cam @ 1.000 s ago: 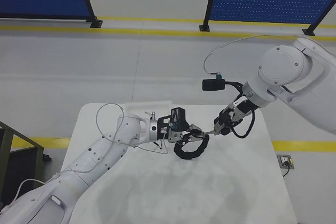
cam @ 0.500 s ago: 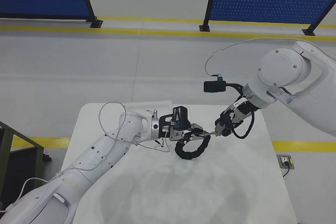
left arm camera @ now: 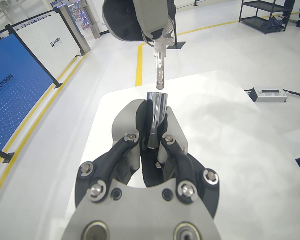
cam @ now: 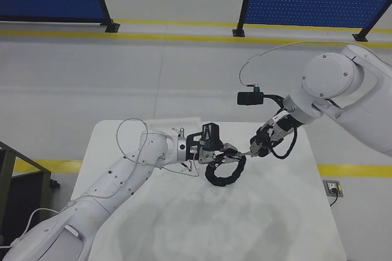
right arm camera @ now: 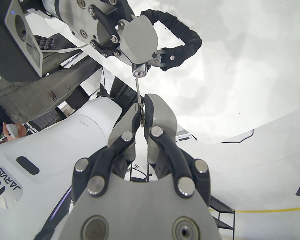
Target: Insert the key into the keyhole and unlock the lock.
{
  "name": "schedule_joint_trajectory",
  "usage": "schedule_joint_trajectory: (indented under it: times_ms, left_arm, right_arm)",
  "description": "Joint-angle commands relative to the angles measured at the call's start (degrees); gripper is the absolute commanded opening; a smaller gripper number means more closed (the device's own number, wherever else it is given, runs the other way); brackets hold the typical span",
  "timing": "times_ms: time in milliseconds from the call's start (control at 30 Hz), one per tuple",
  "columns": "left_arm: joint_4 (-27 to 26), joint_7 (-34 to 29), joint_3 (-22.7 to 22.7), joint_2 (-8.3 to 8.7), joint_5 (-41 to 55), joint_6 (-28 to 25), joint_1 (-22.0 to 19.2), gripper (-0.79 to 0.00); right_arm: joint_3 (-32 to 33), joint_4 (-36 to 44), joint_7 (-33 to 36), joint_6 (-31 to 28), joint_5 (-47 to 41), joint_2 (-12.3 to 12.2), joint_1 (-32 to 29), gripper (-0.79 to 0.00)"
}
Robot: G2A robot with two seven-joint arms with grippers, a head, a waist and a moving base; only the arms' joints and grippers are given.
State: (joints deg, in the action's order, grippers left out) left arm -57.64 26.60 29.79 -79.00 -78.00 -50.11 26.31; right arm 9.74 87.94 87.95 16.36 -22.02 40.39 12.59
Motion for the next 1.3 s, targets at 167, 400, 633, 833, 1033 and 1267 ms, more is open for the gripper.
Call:
schedule_joint_trajectory:
  times_ms: [167, 400, 633, 833, 1033, 1267]
  left_arm:
    - [0.5, 0.0, 0.5, -0.61, -0.4, -0.5, 0.1, -0.785]
    - [0.9, 0.0, 1.1, -1.11, -0.8, -1.0, 0.3, -0.785]
    - [1.2, -0.2, 1.8, -1.49, -1.3, -1.4, 0.6, -0.785]
    - [1.3, -0.6, 2.2, -1.80, -1.6, -1.7, 0.9, -0.785]
    - [1.4, -0.3, 2.7, -2.07, -1.9, -1.8, 1.3, -0.785]
    - [1.5, 0.0, 3.4, -2.31, -2.4, -1.9, 1.7, -0.785]
  right_arm:
    - [0.0, -0.4, 0.0, 0.0, 0.5, 0.1, -0.8, -0.785]
    - [0.0, -0.7, -0.1, 0.1, 0.9, 0.2, -0.9, -0.785]
    - [0.0, -1.0, -0.2, 0.2, 0.5, 0.3, -0.8, -0.785]
    - [0.0, -1.3, -0.3, 0.3, 0.7, 0.2, -0.9, -0.785]
    - [0.0, -1.4, -0.2, 0.2, 1.3, 0.1, -1.0, -0.785]
    - [0.0, -1.3, 0.0, 0.0, 1.7, 0.2, -1.1, -0.785]
